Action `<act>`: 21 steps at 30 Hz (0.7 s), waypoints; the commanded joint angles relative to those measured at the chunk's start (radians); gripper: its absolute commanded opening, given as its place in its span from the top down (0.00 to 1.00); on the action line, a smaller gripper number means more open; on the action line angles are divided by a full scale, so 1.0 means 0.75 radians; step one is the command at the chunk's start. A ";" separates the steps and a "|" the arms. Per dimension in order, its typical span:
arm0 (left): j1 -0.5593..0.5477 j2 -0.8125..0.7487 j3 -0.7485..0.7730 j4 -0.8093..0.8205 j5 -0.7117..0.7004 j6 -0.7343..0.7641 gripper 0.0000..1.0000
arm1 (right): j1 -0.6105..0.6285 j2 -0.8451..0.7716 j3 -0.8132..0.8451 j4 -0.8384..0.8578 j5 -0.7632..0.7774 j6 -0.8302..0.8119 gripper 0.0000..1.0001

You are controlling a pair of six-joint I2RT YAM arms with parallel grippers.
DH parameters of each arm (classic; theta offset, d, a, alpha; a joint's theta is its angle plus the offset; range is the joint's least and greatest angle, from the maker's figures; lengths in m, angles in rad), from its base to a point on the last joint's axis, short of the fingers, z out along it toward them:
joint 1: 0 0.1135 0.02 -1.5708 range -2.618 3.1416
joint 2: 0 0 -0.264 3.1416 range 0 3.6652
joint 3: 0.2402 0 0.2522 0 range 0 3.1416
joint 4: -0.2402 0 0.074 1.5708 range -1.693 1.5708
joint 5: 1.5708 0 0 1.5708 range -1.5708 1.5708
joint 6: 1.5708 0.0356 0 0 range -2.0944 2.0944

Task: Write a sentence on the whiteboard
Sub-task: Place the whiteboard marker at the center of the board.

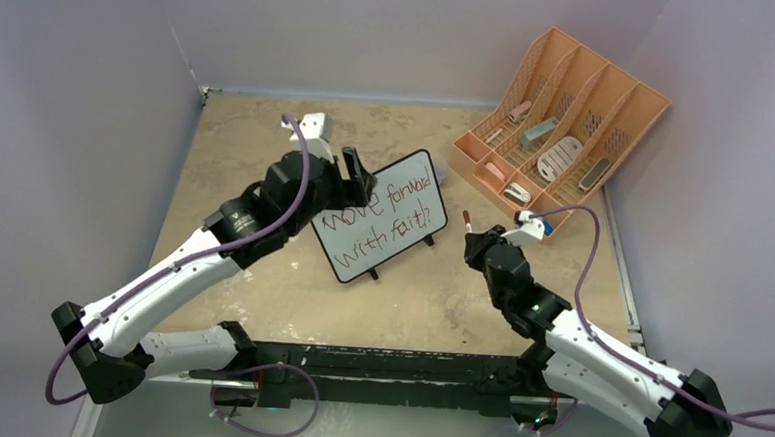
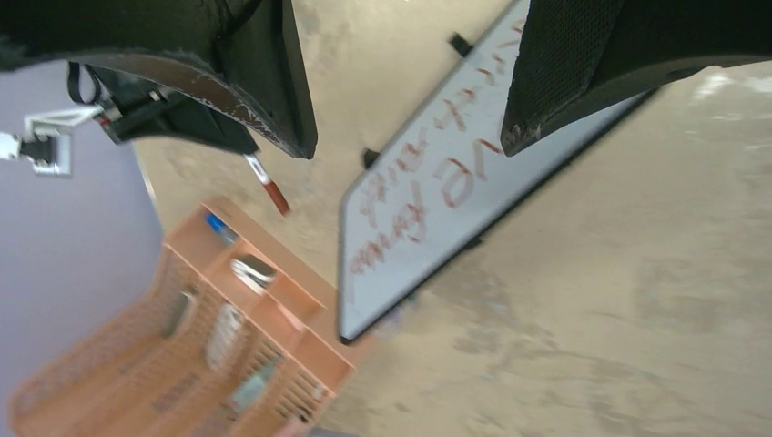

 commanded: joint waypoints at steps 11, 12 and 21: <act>0.476 -0.095 0.029 -0.073 0.122 0.295 0.21 | -0.001 0.307 -0.064 0.036 0.071 0.363 0.98; 0.483 -0.110 0.018 -0.073 0.104 0.305 0.21 | -0.002 0.314 -0.065 0.037 0.064 0.373 0.96; 0.487 -0.311 -0.161 -0.011 0.000 0.320 0.20 | 0.000 0.321 -0.085 -0.104 -0.011 0.582 0.78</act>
